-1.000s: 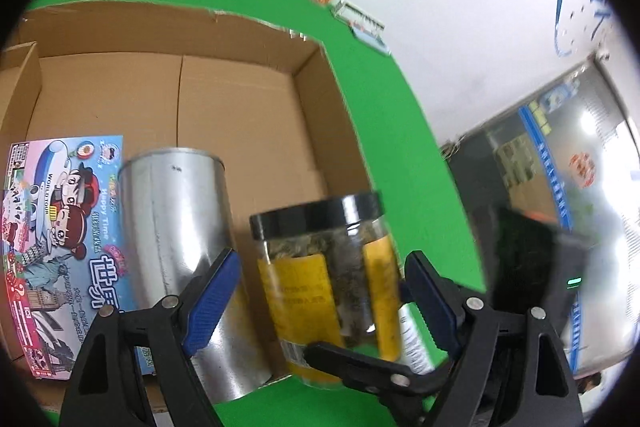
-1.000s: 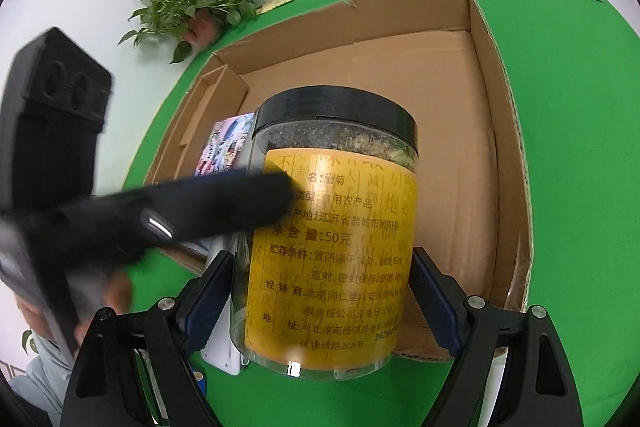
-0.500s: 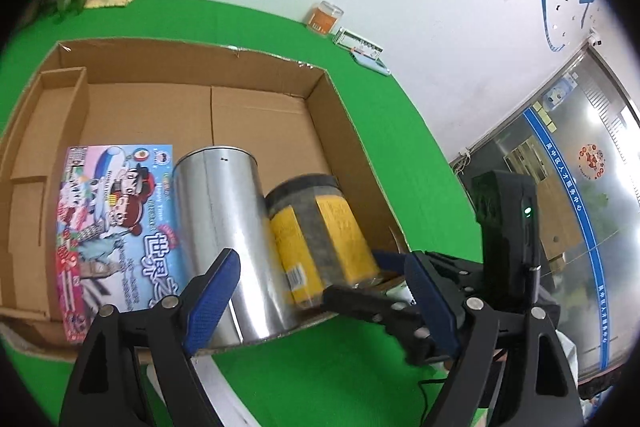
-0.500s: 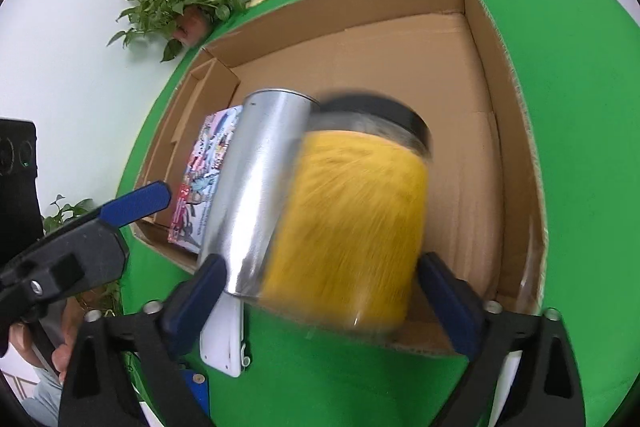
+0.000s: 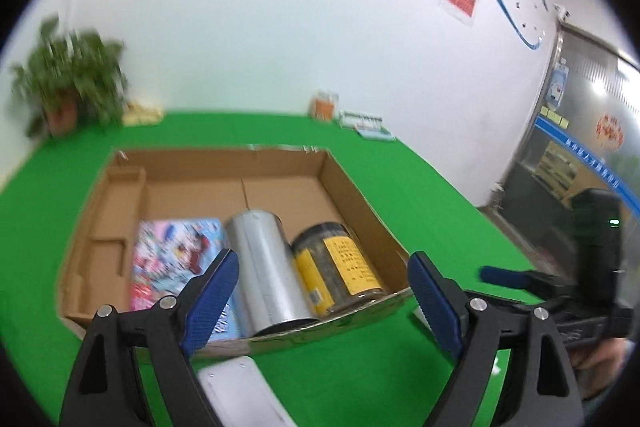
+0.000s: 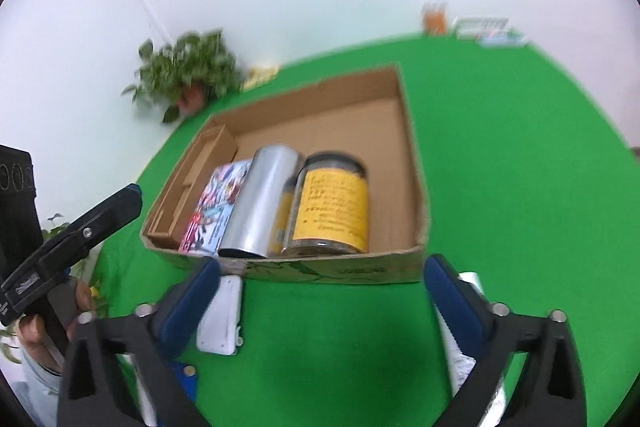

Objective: Organize rigid objects
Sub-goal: 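Grasp the white spray bottle lying on the table with the right gripper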

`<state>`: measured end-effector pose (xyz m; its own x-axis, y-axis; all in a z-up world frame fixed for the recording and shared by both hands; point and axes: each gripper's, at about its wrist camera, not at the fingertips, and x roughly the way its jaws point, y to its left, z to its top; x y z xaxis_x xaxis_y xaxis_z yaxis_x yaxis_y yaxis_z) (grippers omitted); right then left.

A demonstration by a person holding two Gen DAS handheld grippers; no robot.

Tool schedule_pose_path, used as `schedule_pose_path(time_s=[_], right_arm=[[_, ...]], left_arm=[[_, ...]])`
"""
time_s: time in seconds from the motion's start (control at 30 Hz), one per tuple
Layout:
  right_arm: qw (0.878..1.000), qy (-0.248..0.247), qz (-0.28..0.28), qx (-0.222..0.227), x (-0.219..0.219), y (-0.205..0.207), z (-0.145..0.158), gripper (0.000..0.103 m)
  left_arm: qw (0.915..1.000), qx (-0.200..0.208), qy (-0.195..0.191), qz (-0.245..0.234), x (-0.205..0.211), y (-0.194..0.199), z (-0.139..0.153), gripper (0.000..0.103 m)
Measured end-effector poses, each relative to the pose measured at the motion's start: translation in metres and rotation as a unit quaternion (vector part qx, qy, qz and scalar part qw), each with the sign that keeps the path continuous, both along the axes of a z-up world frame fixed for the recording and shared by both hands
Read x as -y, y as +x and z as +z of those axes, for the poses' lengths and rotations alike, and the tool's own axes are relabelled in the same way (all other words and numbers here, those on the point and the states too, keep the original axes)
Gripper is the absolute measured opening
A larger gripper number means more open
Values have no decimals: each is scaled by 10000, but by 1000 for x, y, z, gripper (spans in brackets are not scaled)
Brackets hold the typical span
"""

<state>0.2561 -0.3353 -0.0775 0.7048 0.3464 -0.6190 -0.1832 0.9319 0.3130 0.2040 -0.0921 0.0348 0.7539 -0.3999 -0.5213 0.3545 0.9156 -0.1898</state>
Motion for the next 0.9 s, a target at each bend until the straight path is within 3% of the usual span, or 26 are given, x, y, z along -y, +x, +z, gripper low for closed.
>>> schedule_pose_path(time_s=[0.13, 0.17, 0.2, 0.27, 0.3, 0.33, 0.37, 0.4, 0.43, 0.47, 0.53, 0.8, 0.9], right_arm=[[9994, -319, -92, 125, 17, -32, -11, 102], [9985, -525, -155, 75, 21, -37, -18, 102], [9971, -722, -255, 29, 26, -42, -26, 102], [9959, -813, -389, -80, 43, -52, -38, 102], [9957, -787, -458, -153, 52, -56, -44, 102], [9952, -775, -550, -232, 61, -59, -50, 102], [9943, -804, -635, -287, 69, -62, -57, 102], [9934, -844, -700, -326, 77, -62, -65, 102], [9923, -891, -773, -389, 85, -64, -72, 102], [9916, -905, -810, -447, 90, -64, -78, 102], [9911, -886, -805, -589, 99, -63, -92, 102], [9891, -950, -645, -917, 102, -45, -138, 100], [9887, -844, -551, -1113, 101, -41, -153, 88]], left_arm=[[10000, 4, 2, -54, 0, -18, -2, 86], [9998, -64, -101, -139, -1, -21, -4, 77], [9994, -93, -216, -265, -3, -27, -6, 49], [9983, -281, -130, -503, 1, -31, -11, 19], [9980, -307, -63, -551, 4, -35, -13, 19], [9980, -256, -49, -575, 6, -40, -15, 20], [9982, -152, -50, -578, 8, -45, -15, 33], [9983, -138, -17, -564, 10, -47, -16, 72], [9986, -156, 22, -511, 12, -48, -17, 91], [9990, -104, -6, -440, 12, -52, -17, 102], [9993, 29, -134, -355, 11, -57, -16, 102], [9982, -443, -181, -370, 16, -56, -36, 102], [9974, -558, -198, -415, 19, -56, -41, 102]])
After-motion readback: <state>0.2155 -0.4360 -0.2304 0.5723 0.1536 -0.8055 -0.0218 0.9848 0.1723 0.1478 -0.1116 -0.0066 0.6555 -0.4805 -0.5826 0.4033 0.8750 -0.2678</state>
